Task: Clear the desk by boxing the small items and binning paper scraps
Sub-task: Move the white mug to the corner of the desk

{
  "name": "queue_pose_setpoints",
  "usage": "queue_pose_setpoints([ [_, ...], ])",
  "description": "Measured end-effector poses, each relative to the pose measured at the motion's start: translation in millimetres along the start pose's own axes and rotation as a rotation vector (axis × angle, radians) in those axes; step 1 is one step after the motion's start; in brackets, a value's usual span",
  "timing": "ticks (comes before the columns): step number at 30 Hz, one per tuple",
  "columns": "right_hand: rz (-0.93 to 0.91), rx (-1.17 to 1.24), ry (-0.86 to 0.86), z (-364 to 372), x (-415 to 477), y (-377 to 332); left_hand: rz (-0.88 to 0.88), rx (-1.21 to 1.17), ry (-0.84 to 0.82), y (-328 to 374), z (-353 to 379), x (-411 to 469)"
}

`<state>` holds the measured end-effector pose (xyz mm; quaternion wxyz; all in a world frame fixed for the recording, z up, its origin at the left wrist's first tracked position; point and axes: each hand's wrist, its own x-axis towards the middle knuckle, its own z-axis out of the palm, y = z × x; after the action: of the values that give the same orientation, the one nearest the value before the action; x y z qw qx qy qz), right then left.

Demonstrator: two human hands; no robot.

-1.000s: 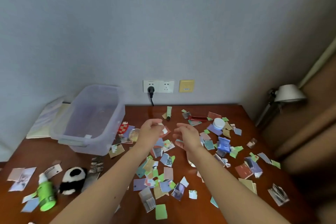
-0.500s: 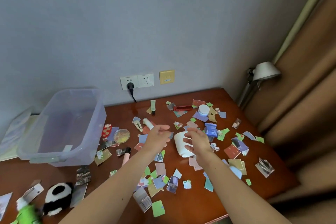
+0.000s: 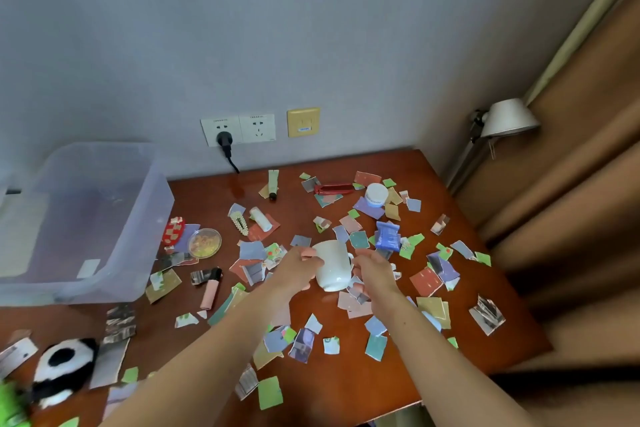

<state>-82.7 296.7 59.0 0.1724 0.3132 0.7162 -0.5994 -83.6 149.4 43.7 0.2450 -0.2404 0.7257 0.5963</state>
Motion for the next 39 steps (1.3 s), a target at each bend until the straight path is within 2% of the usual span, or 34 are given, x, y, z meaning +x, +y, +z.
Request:
queue_pose_setpoints([
  [6, 0.057, -0.150, -0.115, -4, 43, -7, -0.130, -0.045, 0.077, 2, 23, 24],
  [12, 0.102, -0.279, -0.297, -11, 75, -7, -0.125, -0.040, 0.131, -1, 38, 41],
  [15, 0.136, -0.242, -0.399, -15, 86, -5, -0.117, -0.092, 0.171, -15, 45, 56],
  [18, 0.161, -0.200, -0.426, -20, 93, -4, -0.129, -0.107, 0.225, -38, 51, 77],
  [25, 0.163, -0.183, -0.501, -37, 105, -9, -0.223, -0.091, 0.302, -8, 65, 53],
  [28, 0.142, -0.149, -0.480, -47, 113, -21, -0.223, -0.118, 0.318, 8, 70, 55],
  [33, 0.057, -0.134, -0.306, -57, 130, -49, -0.139, -0.151, 0.261, 50, 83, 71],
  [39, 0.051, -0.095, -0.260, -90, 159, -98, -0.046, -0.139, 0.175, 102, 104, 98],
])
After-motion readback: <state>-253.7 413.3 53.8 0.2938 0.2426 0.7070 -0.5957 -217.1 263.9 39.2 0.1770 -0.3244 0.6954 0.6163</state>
